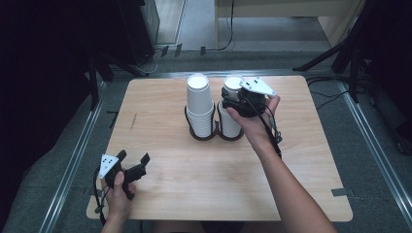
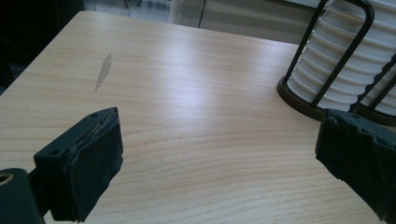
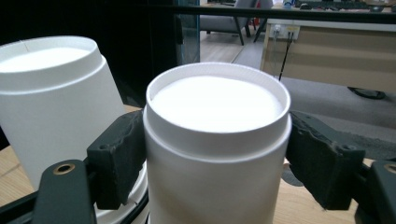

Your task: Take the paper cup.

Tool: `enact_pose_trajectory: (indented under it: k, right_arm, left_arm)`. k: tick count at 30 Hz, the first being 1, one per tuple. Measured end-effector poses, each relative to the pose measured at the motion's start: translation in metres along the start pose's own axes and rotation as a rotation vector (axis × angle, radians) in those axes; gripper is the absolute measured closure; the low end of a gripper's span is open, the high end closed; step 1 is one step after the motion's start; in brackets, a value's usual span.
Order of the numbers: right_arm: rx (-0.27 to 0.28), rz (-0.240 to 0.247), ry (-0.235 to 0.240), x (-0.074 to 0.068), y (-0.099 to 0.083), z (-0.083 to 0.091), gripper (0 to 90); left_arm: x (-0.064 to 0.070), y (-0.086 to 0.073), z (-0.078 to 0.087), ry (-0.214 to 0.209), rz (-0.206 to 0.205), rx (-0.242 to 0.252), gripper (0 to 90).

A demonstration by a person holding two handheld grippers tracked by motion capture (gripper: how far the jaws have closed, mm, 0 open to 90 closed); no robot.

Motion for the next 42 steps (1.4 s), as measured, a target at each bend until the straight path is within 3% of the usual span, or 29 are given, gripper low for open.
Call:
enact_pose_trajectory:
  k: [5, 17, 20, 21, 23, 26, 27, 28, 29, 30, 34, 37, 40, 42]
  right_arm:
    - [-0.009, -0.005, -0.001, 0.001, 0.0, -0.003, 23.4]
    - [0.056, 0.015, 0.0, 0.002, 0.017, 0.014, 30.4]
    - [0.081, 0.005, 0.008, 0.004, 0.023, 0.019, 37.5]
    - [0.088, -0.003, 0.009, 0.004, 0.025, 0.02, 51.6]
    - [0.095, 0.004, -0.015, 0.005, 0.027, 0.022, 52.9]
    - [0.086, 0.022, 0.045, 0.002, 0.026, 0.021, 34.4]
    - [0.07, 0.03, 0.04, 0.001, 0.024, 0.019, 27.0]
    - [0.07, 0.03, 0.04, 0.001, 0.024, 0.019, 27.0]
    - [0.072, 0.036, 0.015, -0.002, 0.022, 0.018, 17.2]
    - [0.061, 0.032, -0.009, -0.002, 0.022, 0.015, 13.9]
    - [0.029, -0.02, -0.052, 0.001, 0.018, 0.005, 10.0]
    - [-0.033, -0.054, -0.037, 0.005, 0.011, -0.006, 9.2]
    - [-0.053, -0.078, -0.011, 0.007, 0.008, -0.012, 10.0]
    - [-0.058, -0.084, 0.004, 0.005, 0.007, -0.013, 16.2]
  left_arm:
    - [0.0, 0.0, 0.0, 0.001, 0.004, 0.002, 0.8]
    - [0.001, 0.0, -0.001, 0.001, 0.004, 0.003, 0.7]
    - [0.0, 0.0, 0.0, 0.002, -0.001, 0.0, 0.8]
    - [0.0, 0.0, 0.0, 0.002, -0.001, 0.0, 0.8]
    - [0.0, 0.0, 0.0, 0.002, -0.002, -0.001, 0.8]
    - [0.0, 0.0, 0.0, 0.002, 0.001, 0.001, 0.8]
    - [0.0, 0.0, 0.0, 0.002, 0.001, 0.001, 0.8]
    - [0.0, 0.0, 0.0, 0.002, 0.003, 0.002, 0.8]
    - [0.0, 0.0, 0.0, 0.002, 0.003, 0.003, 0.7]
    - [0.0, 0.0, 0.0, 0.003, 0.005, 0.004, 0.8]
    - [0.0, 0.001, 0.0, 0.001, 0.003, 0.001, 0.8]
    - [-0.001, 0.0, 0.0, 0.0, 0.007, 0.001, 0.8]
    - [-0.001, 0.001, 0.0, -0.001, 0.008, 0.002, 0.8]
    - [0.0, 0.0, 0.0, -0.002, 0.006, 0.0, 0.8]
Point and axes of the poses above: each handheld gripper's, and its own axes: z roughly backward along the jaws, y roughly out of its top, x roughly to its right, the point moved 2 cm from there along -z, roughly forward along the jaws, and after that the axes turned 9 degrees about -y, right-handed, at the moved point
